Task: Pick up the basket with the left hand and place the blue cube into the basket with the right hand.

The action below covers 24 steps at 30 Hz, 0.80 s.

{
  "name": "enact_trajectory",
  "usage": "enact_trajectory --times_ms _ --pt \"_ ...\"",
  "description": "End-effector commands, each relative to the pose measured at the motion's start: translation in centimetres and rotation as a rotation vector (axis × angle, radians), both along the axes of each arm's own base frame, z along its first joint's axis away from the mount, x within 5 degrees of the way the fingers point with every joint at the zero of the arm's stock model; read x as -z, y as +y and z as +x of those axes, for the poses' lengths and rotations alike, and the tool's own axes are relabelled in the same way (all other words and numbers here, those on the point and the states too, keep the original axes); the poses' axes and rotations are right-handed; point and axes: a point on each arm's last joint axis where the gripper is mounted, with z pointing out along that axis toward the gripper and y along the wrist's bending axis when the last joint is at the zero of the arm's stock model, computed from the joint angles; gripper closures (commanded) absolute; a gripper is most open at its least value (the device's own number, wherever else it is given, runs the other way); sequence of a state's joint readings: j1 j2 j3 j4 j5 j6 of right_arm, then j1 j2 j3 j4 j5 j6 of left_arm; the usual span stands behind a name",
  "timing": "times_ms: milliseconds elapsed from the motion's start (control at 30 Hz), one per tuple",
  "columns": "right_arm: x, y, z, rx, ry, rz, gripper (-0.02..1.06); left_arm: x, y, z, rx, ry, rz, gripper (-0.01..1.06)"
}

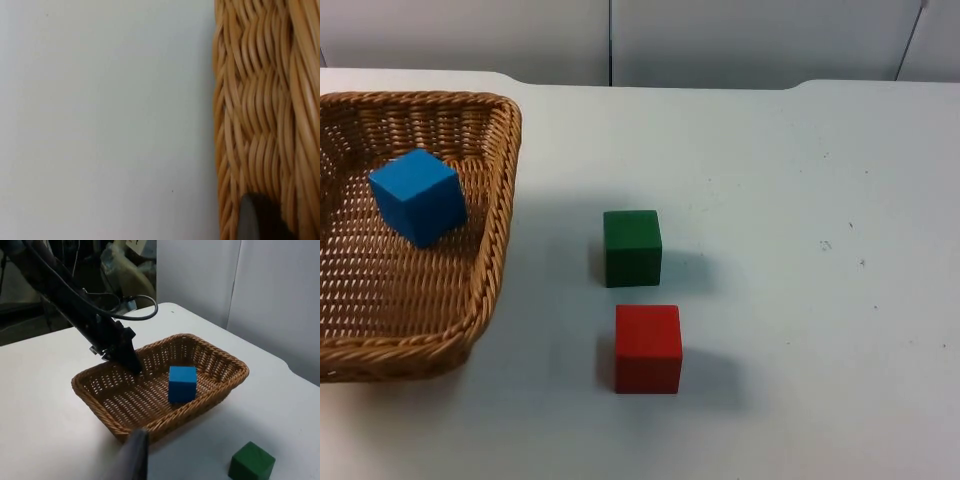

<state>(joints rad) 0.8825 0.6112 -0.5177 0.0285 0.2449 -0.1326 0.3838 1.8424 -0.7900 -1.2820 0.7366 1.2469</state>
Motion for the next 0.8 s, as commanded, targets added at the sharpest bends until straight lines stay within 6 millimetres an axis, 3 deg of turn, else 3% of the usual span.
enact_trajectory --times_ms 0,767 --pt "-0.02 -0.29 -0.28 -0.002 0.004 0.004 0.06 -0.38 0.08 0.25 -0.033 -0.027 -0.026 1.05" --pt "-0.01 -0.45 -0.39 -0.007 -0.016 -0.019 0.06 -0.06 -0.14 0.61 -0.017 -0.050 0.045 1.05"
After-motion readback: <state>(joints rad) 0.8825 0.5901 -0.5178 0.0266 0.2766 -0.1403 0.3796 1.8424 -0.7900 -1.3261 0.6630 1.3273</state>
